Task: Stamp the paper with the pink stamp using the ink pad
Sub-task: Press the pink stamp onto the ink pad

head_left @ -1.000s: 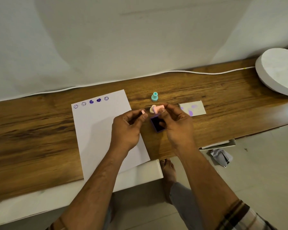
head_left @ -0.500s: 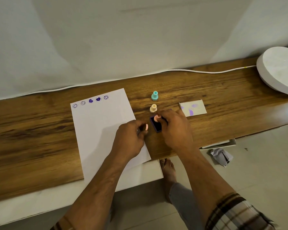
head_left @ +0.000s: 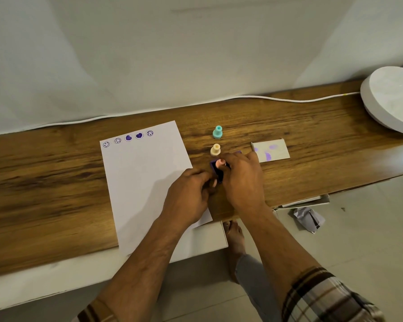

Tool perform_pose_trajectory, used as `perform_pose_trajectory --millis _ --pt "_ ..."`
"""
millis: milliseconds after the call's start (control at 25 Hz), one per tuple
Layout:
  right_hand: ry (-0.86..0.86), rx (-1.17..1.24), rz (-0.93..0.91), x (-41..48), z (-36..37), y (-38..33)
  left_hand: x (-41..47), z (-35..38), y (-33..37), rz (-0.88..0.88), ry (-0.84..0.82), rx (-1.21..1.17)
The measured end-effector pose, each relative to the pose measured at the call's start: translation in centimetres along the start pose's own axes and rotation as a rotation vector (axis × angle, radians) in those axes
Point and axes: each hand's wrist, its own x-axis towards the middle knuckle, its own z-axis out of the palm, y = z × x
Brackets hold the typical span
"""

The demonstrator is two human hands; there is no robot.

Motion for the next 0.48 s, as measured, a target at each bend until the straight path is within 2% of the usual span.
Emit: perform_pose_trajectory --millis 200,480 --pt "0.036 -0.014 0.018 0.03 -0.17 -0.40 -0.02 0.00 0.02 0.000 -0.005 0.011" --pt "-0.080 0.020 0.038 0.54 -0.21 0.05 0.01 0.05 -0.15 0.000 -0.013 0.016"
